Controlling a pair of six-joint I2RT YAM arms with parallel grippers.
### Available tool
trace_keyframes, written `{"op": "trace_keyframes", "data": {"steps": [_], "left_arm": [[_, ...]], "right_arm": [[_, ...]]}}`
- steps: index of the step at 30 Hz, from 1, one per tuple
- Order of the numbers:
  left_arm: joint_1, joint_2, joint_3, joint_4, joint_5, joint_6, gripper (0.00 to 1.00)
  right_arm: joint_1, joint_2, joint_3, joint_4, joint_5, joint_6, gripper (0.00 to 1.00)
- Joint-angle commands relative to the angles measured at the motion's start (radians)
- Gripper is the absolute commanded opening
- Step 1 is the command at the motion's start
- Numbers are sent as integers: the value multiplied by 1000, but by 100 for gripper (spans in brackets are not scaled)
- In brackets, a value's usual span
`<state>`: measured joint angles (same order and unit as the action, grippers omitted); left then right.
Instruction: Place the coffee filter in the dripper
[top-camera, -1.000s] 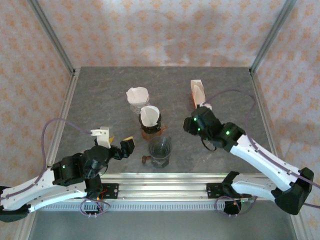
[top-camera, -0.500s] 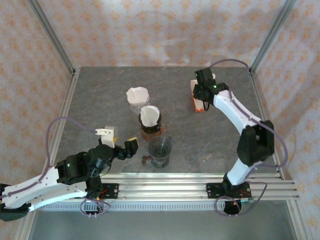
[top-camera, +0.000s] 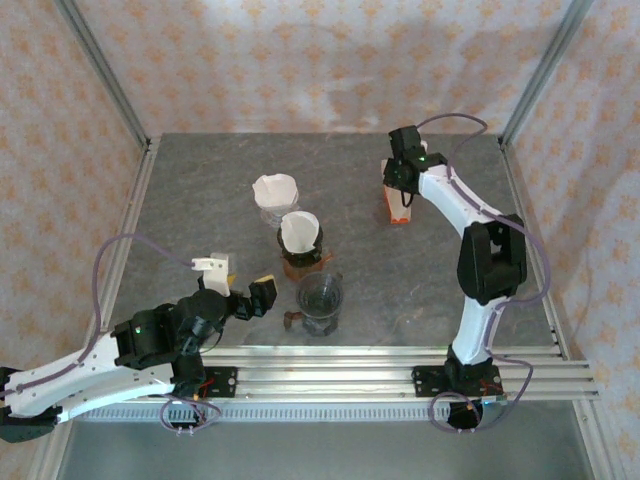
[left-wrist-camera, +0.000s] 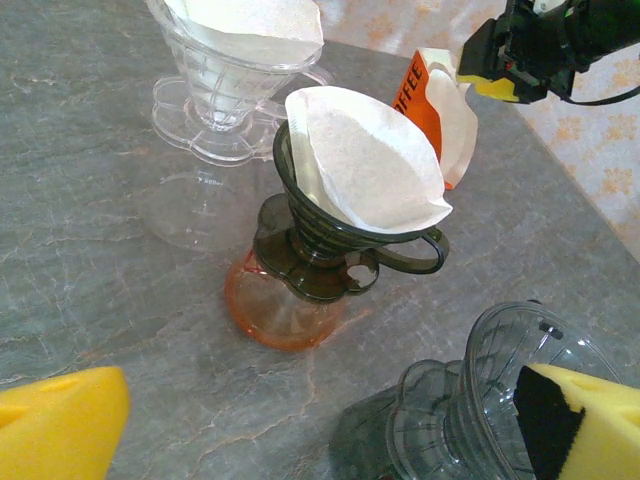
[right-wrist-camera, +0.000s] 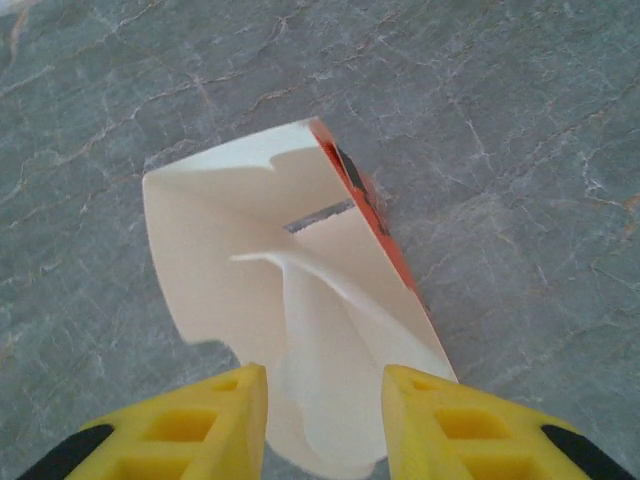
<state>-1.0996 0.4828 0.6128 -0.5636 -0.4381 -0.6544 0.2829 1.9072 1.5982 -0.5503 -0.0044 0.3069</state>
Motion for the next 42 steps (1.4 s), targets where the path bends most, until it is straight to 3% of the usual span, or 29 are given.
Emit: {"op": "trace_keyframes", "data": {"steps": [1,11,19,23,36,42], "left_arm": [[3,4,-10,5,-30,6,100],[7,4,-16,10,-24,2,100],[10,4,-18,7,-25,-2,100],[10,4,-19,10,-21,-4,100],[12,1,-8,11,-10,-7,100],[11,-1,4,5,-8,-11,100]], "right_arm": [[-3,24,37,24,-23,27,35],[-7,79,68,18,-38,32,32],[-7,89,62,18,-38,25,16],[-7,69,51,18,-39,15,0],[-5,-138,-94,-3,5,28,0],[-2,-315,-221,-6,47,31,0]]}}
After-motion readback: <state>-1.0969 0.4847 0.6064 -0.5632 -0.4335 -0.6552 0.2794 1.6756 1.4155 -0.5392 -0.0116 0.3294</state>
